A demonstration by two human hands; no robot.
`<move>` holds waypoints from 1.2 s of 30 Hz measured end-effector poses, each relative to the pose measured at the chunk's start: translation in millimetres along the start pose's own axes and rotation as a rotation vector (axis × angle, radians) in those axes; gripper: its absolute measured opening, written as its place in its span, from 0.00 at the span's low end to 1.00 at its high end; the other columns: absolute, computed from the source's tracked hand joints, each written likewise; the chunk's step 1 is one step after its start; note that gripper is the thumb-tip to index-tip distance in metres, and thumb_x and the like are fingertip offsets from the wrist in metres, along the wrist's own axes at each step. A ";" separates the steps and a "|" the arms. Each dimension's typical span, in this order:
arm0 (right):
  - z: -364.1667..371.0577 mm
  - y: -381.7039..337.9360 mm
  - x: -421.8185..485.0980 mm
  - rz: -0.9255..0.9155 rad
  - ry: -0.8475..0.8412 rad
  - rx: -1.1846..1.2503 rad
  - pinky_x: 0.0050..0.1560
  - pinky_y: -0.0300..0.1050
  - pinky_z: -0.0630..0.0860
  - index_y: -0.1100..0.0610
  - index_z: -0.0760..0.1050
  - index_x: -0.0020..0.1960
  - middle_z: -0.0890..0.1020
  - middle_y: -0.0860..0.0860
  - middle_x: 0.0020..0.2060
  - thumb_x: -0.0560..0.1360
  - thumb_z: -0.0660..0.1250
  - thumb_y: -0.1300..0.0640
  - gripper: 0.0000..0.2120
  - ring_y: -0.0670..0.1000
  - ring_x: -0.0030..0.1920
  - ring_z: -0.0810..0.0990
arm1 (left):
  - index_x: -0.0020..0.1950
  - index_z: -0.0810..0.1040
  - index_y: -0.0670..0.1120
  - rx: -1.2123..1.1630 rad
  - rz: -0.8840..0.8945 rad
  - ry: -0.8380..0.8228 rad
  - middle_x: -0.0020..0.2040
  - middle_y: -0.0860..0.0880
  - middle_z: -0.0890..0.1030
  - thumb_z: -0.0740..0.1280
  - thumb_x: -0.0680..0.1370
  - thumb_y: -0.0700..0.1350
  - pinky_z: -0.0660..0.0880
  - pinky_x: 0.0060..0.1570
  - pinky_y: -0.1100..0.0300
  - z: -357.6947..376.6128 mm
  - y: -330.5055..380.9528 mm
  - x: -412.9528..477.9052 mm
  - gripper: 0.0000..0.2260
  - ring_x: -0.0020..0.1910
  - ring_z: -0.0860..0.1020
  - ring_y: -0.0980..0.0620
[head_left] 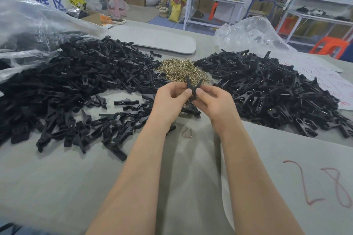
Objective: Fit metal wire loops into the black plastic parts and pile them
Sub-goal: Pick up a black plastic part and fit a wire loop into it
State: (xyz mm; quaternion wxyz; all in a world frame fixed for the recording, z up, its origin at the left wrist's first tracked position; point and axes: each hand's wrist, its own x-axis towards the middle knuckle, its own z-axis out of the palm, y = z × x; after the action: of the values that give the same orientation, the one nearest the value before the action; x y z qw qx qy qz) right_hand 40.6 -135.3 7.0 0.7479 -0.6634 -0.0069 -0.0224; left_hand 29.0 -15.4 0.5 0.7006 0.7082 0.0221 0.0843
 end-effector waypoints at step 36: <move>32.2 9.4 -10.8 -0.259 -0.244 -0.737 0.55 0.33 0.71 0.54 0.70 0.67 0.75 0.49 0.62 0.77 0.62 0.64 0.20 0.44 0.50 0.77 | 0.59 0.76 0.38 -0.744 0.074 0.326 0.45 0.48 0.82 0.65 0.79 0.40 0.79 0.51 0.62 -22.1 17.3 4.1 0.11 0.47 0.81 0.53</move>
State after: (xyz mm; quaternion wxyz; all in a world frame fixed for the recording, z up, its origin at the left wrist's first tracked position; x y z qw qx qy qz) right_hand 30.8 -102.0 1.1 0.4446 -0.8785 -0.1705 -0.0385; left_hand 28.2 6.8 18.2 0.8928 0.3843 0.0753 0.2228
